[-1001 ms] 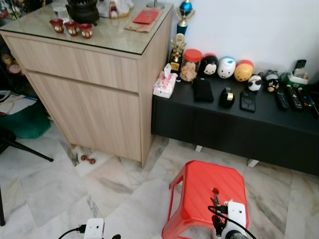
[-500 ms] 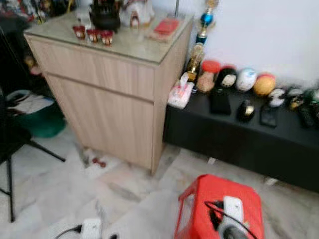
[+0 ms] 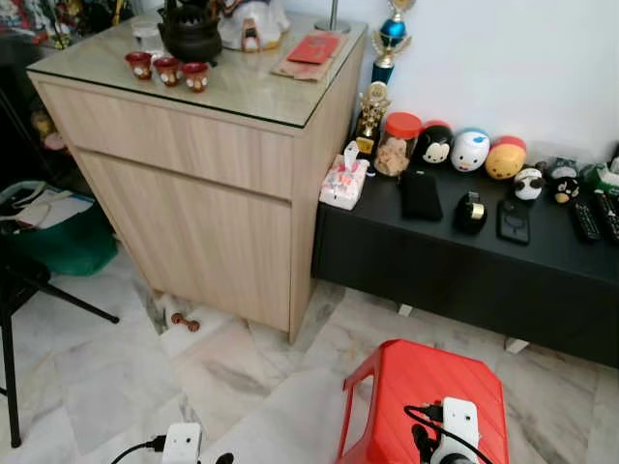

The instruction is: Hang keys on a hook

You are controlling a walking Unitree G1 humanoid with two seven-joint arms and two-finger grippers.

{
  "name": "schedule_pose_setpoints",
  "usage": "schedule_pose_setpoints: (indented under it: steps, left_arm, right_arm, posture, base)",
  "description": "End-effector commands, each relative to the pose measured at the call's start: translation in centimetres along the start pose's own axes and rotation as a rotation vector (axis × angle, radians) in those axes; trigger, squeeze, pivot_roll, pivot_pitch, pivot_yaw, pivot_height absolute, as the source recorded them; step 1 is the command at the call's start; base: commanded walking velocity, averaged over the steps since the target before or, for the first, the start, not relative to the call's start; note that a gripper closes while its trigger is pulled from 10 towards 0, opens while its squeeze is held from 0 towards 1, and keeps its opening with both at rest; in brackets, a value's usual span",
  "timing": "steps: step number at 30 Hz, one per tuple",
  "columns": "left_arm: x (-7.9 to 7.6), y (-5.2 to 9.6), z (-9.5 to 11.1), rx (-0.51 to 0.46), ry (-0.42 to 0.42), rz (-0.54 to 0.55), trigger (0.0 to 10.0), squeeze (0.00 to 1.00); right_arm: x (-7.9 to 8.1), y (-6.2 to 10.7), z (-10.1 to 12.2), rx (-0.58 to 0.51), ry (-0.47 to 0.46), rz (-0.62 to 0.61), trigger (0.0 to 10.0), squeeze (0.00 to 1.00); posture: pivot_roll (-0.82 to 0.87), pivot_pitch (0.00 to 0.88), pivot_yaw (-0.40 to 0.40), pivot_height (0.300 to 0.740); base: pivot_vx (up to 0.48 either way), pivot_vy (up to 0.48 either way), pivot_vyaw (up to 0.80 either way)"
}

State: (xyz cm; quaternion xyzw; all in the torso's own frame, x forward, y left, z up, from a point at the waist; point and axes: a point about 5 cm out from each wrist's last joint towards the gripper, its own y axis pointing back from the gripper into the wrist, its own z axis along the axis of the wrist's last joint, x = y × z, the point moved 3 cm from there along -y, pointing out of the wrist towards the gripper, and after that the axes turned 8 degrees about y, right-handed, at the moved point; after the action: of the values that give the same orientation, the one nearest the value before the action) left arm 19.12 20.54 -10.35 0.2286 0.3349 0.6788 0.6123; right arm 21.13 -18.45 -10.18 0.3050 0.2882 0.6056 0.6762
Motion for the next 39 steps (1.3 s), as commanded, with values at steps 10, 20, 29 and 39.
schedule_pose_setpoints:
  steps: [10,20,29,39]
  left_arm:
    - [-0.1,0.1,-0.5,0.018,-0.01,-0.005,10.0,0.0]
    - [-0.1,0.1,-0.7,0.019,-0.002,-0.002,10.0,0.0]
    - [0.0,0.2,-0.7,0.018,0.0,-0.002,10.0,0.0]
    - [0.1,0.2,-0.8,0.019,-0.003,-0.001,10.0,0.0]
  right_arm:
    - [-0.3,0.0,-0.2,0.01,-0.024,-0.008,10.0,0.0]
    - [-0.4,0.1,-0.1,-0.005,-0.016,-0.009,10.0,0.0]
    - [-0.3,0.0,0.3,-0.027,-0.012,-0.005,10.0,0.0]
    - [0.7,0.2,5.5,-0.314,0.102,0.064,10.0,0.0]
  posture:
    - [0.11,0.079,-0.087,0.74]
    - [0.11,0.083,-0.089,0.74]
    - [0.11,0.086,-0.089,0.74]
    - [0.1,0.087,-0.084,0.74]
  base:
    - [0.0,-0.318,-0.07]
    - [0.0,-0.206,-0.07]
    - [0.0,0.0,0.0]
    - [0.0,0.0,0.0]
